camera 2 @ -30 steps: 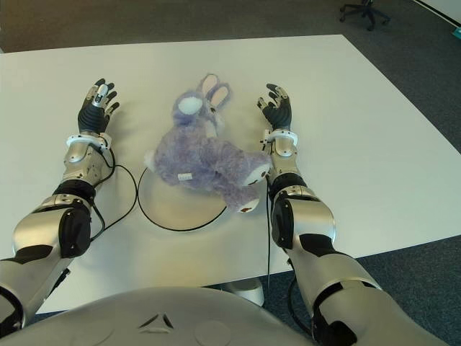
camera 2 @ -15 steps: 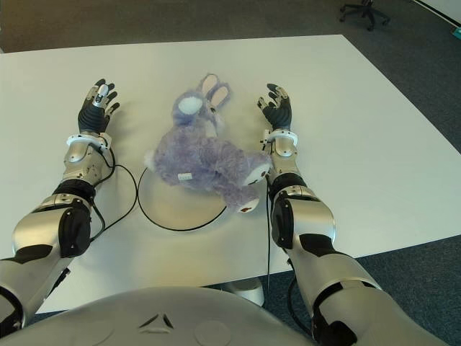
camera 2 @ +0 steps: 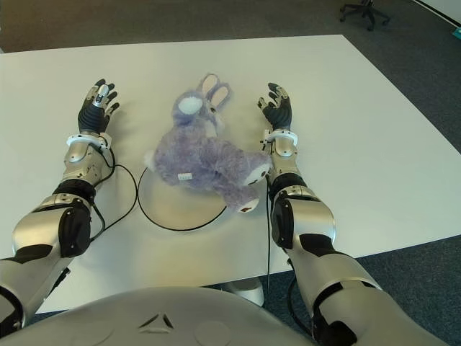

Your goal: Put the doll into the plate.

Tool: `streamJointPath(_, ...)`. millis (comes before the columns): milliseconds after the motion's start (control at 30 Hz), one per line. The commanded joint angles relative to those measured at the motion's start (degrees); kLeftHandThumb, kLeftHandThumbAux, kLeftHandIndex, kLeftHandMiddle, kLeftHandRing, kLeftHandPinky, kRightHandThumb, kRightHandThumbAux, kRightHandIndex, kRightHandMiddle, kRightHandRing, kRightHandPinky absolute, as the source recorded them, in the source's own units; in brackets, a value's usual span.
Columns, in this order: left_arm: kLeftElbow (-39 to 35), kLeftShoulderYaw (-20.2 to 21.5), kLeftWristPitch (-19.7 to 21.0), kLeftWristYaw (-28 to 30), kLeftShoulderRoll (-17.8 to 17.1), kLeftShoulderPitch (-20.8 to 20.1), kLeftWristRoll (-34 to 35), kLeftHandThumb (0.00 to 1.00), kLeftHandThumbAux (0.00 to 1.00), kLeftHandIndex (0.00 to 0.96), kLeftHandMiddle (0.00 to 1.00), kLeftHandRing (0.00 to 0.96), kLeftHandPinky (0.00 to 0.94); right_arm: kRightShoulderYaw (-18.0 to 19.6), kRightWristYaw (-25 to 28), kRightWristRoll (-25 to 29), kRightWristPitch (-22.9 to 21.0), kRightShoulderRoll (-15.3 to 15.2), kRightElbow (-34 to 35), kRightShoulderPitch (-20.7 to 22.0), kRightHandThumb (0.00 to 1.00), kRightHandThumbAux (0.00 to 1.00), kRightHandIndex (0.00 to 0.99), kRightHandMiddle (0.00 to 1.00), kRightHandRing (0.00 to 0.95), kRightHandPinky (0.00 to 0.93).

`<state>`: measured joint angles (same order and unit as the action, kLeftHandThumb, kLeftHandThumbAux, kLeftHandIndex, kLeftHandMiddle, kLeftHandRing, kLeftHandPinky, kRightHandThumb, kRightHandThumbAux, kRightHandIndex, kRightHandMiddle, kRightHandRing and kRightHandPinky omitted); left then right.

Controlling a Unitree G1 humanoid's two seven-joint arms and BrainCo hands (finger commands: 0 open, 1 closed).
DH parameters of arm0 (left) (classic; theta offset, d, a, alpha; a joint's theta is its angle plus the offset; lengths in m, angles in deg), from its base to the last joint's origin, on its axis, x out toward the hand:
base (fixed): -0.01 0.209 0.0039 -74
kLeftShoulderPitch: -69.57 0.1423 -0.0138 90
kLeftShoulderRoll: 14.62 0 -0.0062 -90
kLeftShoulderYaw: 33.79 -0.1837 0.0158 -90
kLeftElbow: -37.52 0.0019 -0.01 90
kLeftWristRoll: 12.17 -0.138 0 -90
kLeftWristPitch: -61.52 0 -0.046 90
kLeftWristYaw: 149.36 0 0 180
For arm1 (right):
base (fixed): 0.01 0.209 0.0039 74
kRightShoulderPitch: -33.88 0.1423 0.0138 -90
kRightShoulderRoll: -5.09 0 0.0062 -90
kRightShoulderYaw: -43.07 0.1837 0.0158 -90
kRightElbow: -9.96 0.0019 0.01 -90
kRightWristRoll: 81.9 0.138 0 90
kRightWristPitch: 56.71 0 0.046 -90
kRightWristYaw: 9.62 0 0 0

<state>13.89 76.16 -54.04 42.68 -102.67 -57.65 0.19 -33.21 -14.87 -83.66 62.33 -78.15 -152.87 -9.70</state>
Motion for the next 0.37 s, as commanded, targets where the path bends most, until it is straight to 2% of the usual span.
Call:
streamJointPath(33,3.30,0.06,2.33,-0.75,1.45,3.49,-0.11,0.000,0.479,0.092,0.122,0.086,0.038,0.00,0.04,0.29,-2.34,1.17,-2.79,-3.75,0.564,0.852,0.198,0.136,0.097,0.102)
streamJointPath(100,3.33,0.04,2.32,-0.71,1.44,3.47,-0.13,0.000,0.479,0.087,0.121,0.086,0.028,-0.05,-0.07,0.20,-2.30,1.15,-2.80,-3.76,0.564,0.851,0.226,0.135,0.091,0.077)
streamJointPath(367,3.39,-0.02,2.17,-0.67,1.32,3.44,-0.22,0.000,0.481,0.097,0.126,0.090,0.039,-0.03,-0.25,0.21,-2.27,1.21,-2.82,-3.71,0.576,0.854,0.234,0.141,0.088,0.081)
